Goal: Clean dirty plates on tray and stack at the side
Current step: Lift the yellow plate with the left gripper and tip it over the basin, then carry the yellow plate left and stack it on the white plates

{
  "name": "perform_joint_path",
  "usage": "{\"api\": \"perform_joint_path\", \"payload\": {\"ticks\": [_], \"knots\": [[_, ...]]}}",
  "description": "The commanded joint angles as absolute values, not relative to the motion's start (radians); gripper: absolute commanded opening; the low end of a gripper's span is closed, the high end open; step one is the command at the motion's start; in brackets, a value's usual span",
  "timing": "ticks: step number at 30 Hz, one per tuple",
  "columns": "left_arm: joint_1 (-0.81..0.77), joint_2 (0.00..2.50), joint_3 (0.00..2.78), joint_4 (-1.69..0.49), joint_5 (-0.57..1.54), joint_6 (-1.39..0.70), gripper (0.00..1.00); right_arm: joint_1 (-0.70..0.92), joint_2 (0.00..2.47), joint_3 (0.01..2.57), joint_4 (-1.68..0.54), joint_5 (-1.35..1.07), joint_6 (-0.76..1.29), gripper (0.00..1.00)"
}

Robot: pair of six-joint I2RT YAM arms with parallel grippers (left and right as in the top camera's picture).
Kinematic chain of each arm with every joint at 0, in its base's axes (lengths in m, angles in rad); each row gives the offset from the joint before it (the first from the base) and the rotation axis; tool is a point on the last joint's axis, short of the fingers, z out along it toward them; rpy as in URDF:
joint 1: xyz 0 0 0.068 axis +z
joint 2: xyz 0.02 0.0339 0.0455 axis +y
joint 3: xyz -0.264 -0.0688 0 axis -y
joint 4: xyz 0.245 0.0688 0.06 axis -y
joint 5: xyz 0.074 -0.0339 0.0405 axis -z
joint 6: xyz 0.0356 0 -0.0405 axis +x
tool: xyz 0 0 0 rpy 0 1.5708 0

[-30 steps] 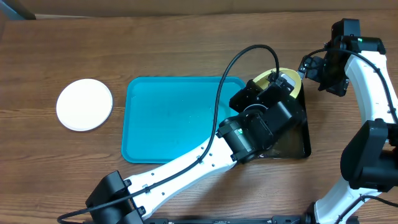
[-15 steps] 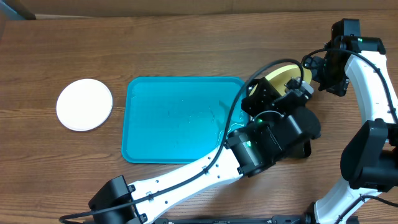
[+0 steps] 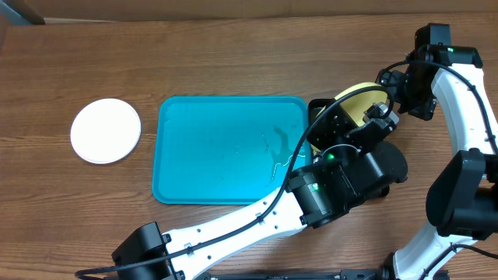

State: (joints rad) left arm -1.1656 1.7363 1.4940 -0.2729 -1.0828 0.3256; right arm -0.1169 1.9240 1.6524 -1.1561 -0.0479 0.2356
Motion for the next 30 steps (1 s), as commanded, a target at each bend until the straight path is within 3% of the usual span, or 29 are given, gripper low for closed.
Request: {"api": "perform_joint_path", "payload": {"ticks": [1, 13, 26, 30], "knots": [[-1.171, 1.713, 1.521, -0.268, -1.111, 0.337, 0.04, -0.113, 1.911, 1.661, -1.153, -0.046, 0.243, 1.0], [-1.171, 1.713, 1.521, -0.424, -1.111, 0.255, 0.04, -0.113, 1.911, 1.661, -1.153, -0.046, 0.243, 1.0], [-1.17, 1.713, 1.521, -0.419, -1.127, 0.237, 0.04, -0.113, 1.911, 1.661, -1.153, -0.046, 0.243, 1.0], [-1.094, 1.713, 1.521, -0.467, -1.061, 0.053, 0.04, -0.113, 1.911, 1.661, -1.153, -0.046, 0.243, 1.0]]}}
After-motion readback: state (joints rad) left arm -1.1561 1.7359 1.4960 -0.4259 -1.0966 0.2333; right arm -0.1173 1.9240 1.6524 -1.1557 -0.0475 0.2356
